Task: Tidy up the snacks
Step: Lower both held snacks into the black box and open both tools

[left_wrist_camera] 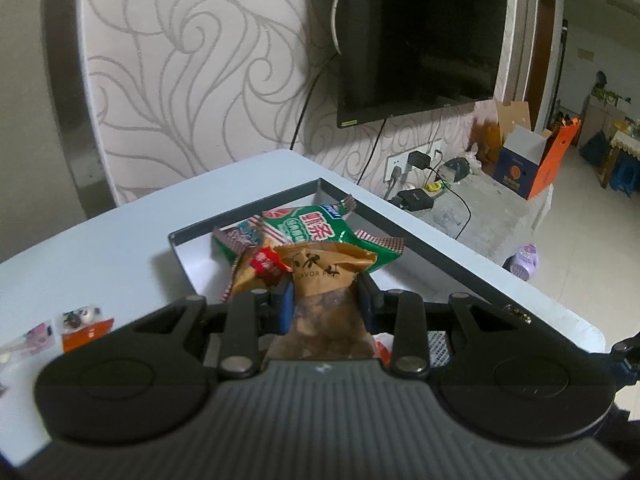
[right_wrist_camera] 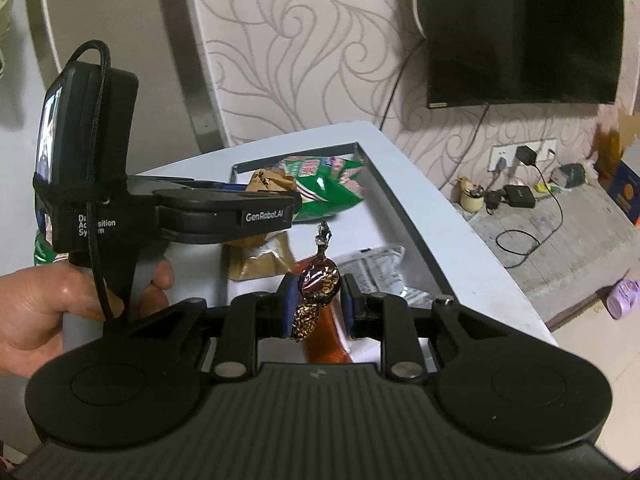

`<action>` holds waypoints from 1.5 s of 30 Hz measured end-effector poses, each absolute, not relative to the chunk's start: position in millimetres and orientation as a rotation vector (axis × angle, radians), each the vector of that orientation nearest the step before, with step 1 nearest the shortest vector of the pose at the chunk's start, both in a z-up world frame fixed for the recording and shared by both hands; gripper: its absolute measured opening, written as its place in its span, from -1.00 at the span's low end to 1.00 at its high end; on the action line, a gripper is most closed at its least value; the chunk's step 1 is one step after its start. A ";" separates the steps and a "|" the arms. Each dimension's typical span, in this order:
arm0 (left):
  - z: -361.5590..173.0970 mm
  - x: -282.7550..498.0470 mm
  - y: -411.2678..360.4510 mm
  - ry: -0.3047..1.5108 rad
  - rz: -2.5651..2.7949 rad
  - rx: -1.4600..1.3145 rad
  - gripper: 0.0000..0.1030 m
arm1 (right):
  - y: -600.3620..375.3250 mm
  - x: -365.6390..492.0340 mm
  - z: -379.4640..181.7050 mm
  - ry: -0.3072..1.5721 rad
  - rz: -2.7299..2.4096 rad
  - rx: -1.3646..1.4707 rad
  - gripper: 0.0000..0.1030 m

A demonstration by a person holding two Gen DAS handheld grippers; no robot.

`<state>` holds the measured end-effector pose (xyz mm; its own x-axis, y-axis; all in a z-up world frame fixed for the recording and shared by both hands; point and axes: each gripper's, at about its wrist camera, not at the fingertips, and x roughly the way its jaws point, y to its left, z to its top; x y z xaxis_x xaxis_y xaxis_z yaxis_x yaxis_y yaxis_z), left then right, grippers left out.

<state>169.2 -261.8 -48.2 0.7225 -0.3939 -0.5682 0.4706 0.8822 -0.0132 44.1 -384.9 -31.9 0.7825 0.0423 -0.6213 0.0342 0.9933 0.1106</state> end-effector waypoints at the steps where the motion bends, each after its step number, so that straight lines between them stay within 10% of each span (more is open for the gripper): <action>1: -49.4 169.5 -262.9 0.597 -0.479 0.138 -0.31 | -387.0 43.8 -33.0 0.674 -0.004 0.124 -0.48; 32: -64.7 169.2 -264.0 0.577 -0.586 0.185 -0.28 | -394.6 79.5 -53.6 0.681 -0.093 0.062 -0.47; 40: -61.6 159.7 -258.3 0.540 -0.555 0.191 0.29 | -400.4 82.6 -58.2 0.680 -0.117 0.063 -0.47; 45: -59.5 156.7 -252.9 0.546 -0.547 0.182 0.31 | -401.7 84.2 -61.2 0.684 -0.118 0.071 -0.47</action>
